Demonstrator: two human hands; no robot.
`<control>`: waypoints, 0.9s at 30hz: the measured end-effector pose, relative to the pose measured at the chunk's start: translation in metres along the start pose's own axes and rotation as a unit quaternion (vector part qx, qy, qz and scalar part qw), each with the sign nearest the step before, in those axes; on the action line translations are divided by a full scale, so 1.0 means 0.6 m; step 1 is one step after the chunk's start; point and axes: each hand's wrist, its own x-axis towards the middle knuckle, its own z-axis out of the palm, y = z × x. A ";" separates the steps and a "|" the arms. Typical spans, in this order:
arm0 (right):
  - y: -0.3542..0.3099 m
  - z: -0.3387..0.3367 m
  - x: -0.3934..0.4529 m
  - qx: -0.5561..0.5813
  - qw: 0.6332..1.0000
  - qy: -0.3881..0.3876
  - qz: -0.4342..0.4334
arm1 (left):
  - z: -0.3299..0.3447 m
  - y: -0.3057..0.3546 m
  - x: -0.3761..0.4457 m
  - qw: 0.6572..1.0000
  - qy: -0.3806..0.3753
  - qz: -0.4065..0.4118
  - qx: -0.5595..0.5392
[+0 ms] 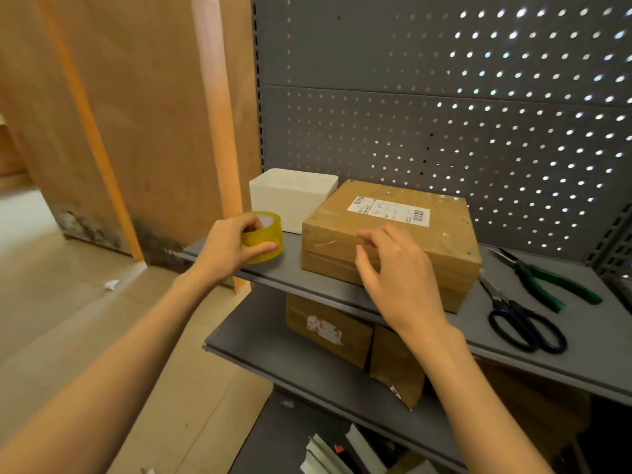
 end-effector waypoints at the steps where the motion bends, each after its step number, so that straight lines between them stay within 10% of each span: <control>1: 0.000 0.000 -0.001 -0.003 1.000 -0.002 0.003 | 0.006 -0.001 0.000 1.000 -0.003 0.003 -0.001; 17: 0.020 -0.013 -0.030 0.032 0.999 0.018 0.038 | 0.019 0.026 0.011 0.997 -0.024 -0.032 -0.061; 27: 0.090 -0.063 -0.072 0.163 0.975 0.116 0.098 | 0.062 0.293 -0.008 0.975 -0.062 0.210 -0.034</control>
